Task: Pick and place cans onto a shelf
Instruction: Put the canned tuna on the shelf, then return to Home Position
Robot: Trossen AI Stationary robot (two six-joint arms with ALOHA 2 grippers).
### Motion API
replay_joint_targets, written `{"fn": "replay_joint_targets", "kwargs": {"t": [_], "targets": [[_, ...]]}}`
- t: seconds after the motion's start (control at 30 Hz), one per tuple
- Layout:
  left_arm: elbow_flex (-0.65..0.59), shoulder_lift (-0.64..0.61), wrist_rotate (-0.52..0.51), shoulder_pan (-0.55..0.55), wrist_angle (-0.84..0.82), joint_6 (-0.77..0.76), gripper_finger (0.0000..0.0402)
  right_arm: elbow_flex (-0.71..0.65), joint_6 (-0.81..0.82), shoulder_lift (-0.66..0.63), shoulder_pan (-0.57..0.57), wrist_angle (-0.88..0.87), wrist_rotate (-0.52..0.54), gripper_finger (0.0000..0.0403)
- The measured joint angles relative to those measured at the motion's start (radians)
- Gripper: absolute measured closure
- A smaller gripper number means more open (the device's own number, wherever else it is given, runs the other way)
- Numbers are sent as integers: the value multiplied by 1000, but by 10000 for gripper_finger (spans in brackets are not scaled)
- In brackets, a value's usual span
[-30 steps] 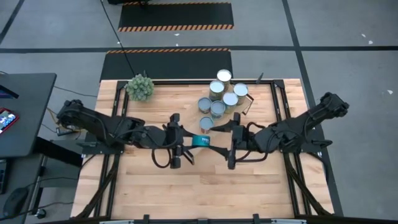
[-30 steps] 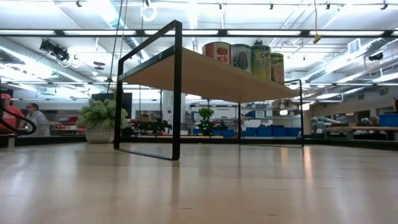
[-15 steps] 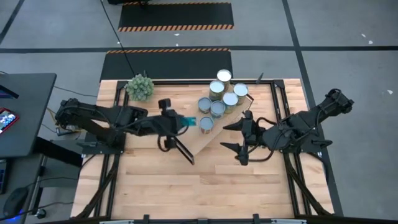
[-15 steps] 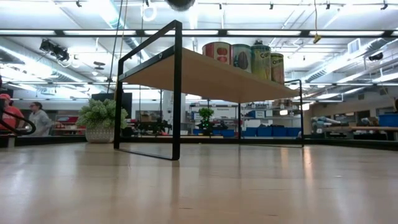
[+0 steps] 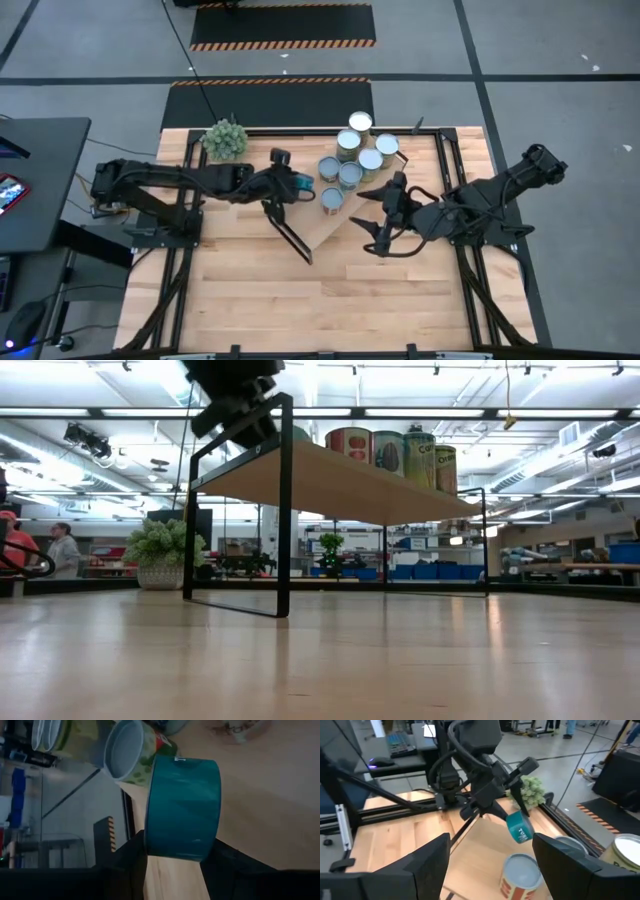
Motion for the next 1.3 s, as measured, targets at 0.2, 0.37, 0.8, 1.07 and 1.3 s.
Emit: {"fn": "replay_joint_targets", "kwargs": {"t": [0.2, 0.37, 0.8, 1.07, 1.3], "targets": [[-6, 0, 128, 46, 20, 32, 243, 0, -2, 0, -27, 1, -1, 113], [-7, 13, 174, 56, 7, 50, 215, 0, 5, 0, -33, 10, -4, 113], [42, 30, 226, 36, -28, -10, 102, 0, 10, -1, -33, 40, -4, 113], [105, 30, 194, 50, -29, -110, 133, 0, 17, -1, -33, 54, -4, 113], [161, 32, 376, 98, -88, -296, 155, 0, 17, 0, -33, 74, -4, 113]]}}
